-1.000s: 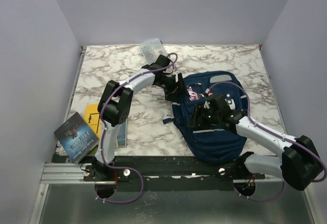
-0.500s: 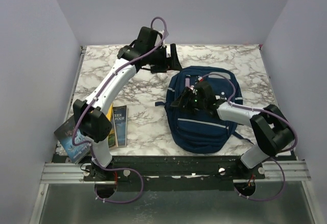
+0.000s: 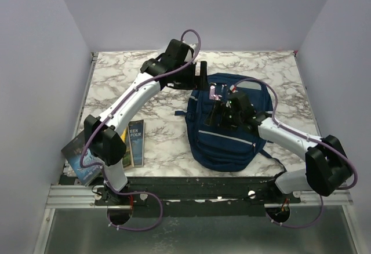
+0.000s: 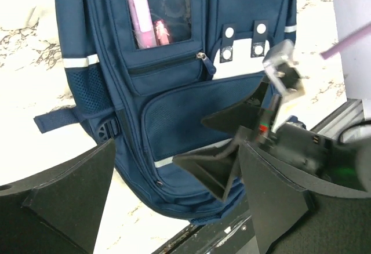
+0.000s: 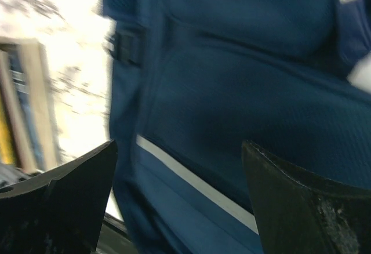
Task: Pack the student bag
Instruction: Adjust the student bag at the center of the board, then unzip the student bag at the center of the board.
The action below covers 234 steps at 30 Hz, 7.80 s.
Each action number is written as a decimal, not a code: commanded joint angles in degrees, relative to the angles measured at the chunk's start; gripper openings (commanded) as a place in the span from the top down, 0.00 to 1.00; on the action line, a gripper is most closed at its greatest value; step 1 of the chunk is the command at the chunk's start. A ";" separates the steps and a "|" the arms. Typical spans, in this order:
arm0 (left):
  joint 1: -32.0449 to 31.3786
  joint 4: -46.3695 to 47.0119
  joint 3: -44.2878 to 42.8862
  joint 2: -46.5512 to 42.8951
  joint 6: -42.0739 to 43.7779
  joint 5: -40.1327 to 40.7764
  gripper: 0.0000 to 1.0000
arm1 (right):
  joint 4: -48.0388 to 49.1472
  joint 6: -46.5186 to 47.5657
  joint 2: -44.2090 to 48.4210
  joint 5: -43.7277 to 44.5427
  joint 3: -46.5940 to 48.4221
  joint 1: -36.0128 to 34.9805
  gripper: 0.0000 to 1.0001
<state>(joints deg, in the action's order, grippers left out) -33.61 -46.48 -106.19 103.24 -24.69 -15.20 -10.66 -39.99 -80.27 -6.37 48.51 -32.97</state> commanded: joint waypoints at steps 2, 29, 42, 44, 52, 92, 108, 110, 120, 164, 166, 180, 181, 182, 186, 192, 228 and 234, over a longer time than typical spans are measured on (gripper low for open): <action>-0.48 2.94 7.51 -11.15 -0.44 5.04 0.12 | -6.73 6.13 5.31 2.71 -6.81 0.20 0.09; -2.23 34.36 55.36 -15.71 -24.42 -18.68 0.38 | -41.19 -22.79 38.84 32.94 -8.61 5.45 0.03; -2.61 35.43 56.62 -11.68 -23.58 -17.43 0.87 | -23.00 -11.46 30.05 12.78 -15.21 30.16 0.14; -2.61 35.27 56.69 -11.93 -23.24 -17.43 0.91 | -20.99 -8.60 26.96 9.33 -14.93 32.05 0.21; -2.69 35.09 56.38 -12.19 -23.13 -18.83 0.92 | -22.29 -1.83 21.58 -3.65 -10.75 27.21 0.28; -2.87 32.38 55.47 -17.31 -19.95 -16.22 0.56 | -36.73 -30.22 22.63 11.92 -2.43 1.80 0.91; -2.97 26.65 49.40 -37.31 -12.11 -18.14 0.21 | -36.40 -36.48 31.45 16.94 6.10 2.00 1.00; -3.91 25.16 47.23 -36.37 -10.82 -20.59 0.21 | -36.52 -36.33 31.80 17.63 6.14 2.02 1.00; -18.57 22.40 38.85 -29.82 -5.57 -6.85 0.22 | -32.17 -35.38 33.01 11.94 4.80 2.01 1.00; -27.42 16.76 26.93 -13.98 -5.72 12.64 1.00 | -41.22 -18.04 33.86 13.01 8.80 1.96 0.61; -26.98 15.85 25.60 -14.29 -6.12 12.13 1.00 | -45.07 -16.98 34.17 16.83 9.45 1.95 0.52; -17.40 14.79 22.21 -14.20 -15.06 -11.65 1.00 | -42.37 -12.57 58.60 17.72 -1.23 1.95 0.00; -17.11 14.85 22.18 -14.37 -15.26 -12.49 1.00 | -41.58 -12.90 59.72 17.42 -2.41 1.95 0.00; -16.87 14.84 22.19 -14.73 -15.30 -12.86 1.00 | -41.01 -13.49 61.04 17.40 -3.80 1.97 0.01; -16.41 14.93 22.82 -15.67 -16.71 -14.81 1.00 | -35.89 -15.25 68.71 16.26 -9.57 1.99 0.12; -16.15 15.37 22.62 -16.33 -18.48 -16.76 1.00 | -30.53 -19.65 74.06 14.14 -18.24 1.95 0.09; -7.44 27.19 31.85 -26.38 -28.13 -34.18 1.00 | -20.10 -22.35 78.77 15.07 -27.46 1.96 0.02; -7.25 28.31 33.62 -27.02 -28.78 -34.23 1.00 | -20.06 -20.87 78.22 16.03 -26.22 1.95 0.04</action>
<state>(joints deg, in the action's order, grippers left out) -41.23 -24.60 -72.42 79.90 -50.35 -43.70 -29.21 -61.49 -1.56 7.01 21.56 -30.70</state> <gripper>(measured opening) 0.026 0.971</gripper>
